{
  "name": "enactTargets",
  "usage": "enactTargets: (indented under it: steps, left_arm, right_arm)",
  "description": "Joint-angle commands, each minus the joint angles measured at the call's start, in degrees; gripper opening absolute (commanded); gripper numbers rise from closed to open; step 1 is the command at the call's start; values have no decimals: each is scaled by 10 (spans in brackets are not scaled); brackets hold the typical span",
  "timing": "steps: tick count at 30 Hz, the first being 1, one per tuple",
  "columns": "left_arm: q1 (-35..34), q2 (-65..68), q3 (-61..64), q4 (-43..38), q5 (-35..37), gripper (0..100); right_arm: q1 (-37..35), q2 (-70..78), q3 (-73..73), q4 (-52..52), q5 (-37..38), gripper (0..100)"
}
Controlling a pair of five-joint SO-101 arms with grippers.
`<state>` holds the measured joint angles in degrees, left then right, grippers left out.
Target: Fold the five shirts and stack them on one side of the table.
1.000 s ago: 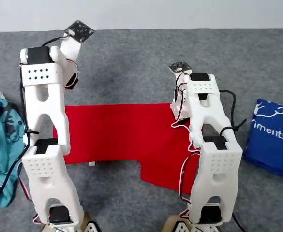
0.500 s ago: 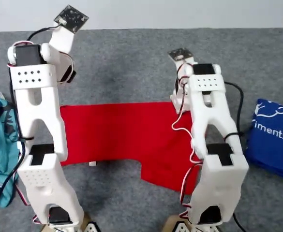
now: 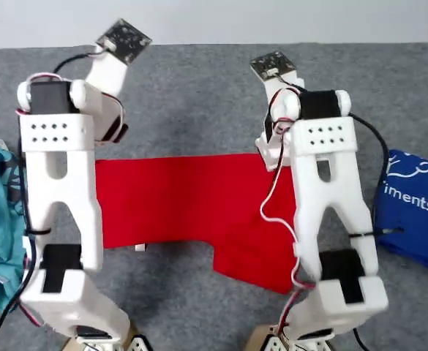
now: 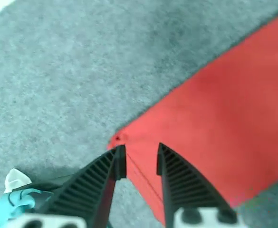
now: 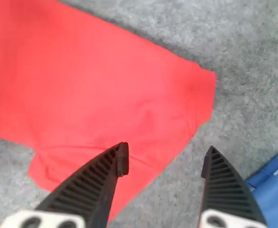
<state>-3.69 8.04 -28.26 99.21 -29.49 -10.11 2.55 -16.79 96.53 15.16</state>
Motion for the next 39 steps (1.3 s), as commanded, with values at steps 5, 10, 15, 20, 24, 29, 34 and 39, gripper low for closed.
enactTargets:
  steps: [5,10,15,20,24,29,34,39]
  left_arm:
    - [131,-81,128,12,6,118]
    - [239,-80,178,-1,7,118]
    - [345,-79,232,-40,6,57]
    - [434,-79,315,-105,6,58]
    - [476,-79,377,-160,7,141]
    - [514,-72,429,-204,16,181]
    - [535,8,433,-233,54,207]
    - [535,80,400,-251,55,207]
  right_arm:
    - [34,-189,-24,57,-3,110]
    - [144,-288,-22,60,-2,43]
    - [252,-353,-21,60,-2,40]
    - [340,-374,-20,60,-2,39]
    - [376,-374,-20,60,-3,39]
    - [381,-374,-20,60,-3,41]
    - [379,-373,-20,60,-2,42]
    - [379,-373,-19,60,-2,43]
